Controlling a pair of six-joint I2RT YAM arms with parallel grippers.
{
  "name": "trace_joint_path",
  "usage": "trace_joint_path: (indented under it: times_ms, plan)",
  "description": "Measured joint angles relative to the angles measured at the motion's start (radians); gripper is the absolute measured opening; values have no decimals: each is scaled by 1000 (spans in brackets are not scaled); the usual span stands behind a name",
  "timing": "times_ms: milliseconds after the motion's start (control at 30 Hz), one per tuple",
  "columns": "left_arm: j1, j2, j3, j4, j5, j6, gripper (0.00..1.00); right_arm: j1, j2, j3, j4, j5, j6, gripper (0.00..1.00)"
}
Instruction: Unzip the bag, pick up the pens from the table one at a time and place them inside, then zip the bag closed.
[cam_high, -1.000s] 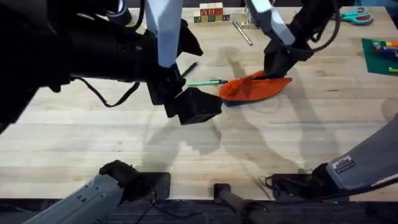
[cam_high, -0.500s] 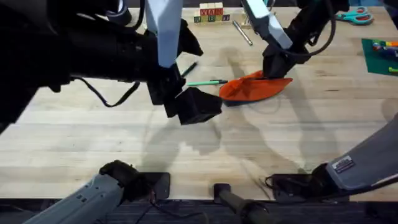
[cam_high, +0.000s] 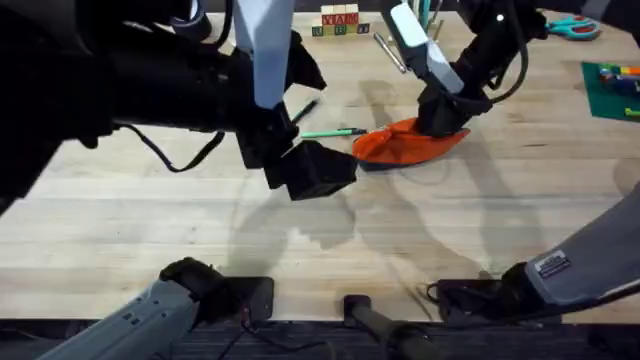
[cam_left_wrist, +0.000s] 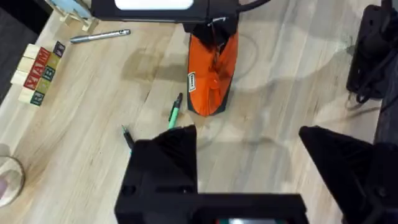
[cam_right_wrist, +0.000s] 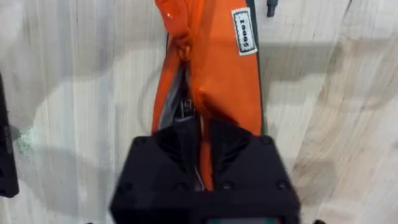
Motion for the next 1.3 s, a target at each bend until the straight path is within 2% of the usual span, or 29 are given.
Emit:
trace_joint_path:
  times_ms: [67, 100, 233, 267, 1067, 1300]
  plan:
    - [0, 0, 0, 0, 0, 0, 992, 0, 0, 0, -1, 0, 5, 257]
    - [0, 0, 0, 0, 0, 0, 994, 0, 0, 0, -1, -1, 4, 370]
    - [0, 0, 0, 0, 0, 0, 993, 1, 0, -1, 21, -8, 3, 932]
    - [0, 0, 0, 0, 0, 0, 993, 2, 0, -2, 24, -8, 1, 978]
    - [0, 0, 0, 0, 0, 0, 993, 1, -4, -5, 42, -6, 1, 997]
    - [0, 0, 0, 0, 0, 0, 993, -21, -108, -11, 52, 1, 15, 997]
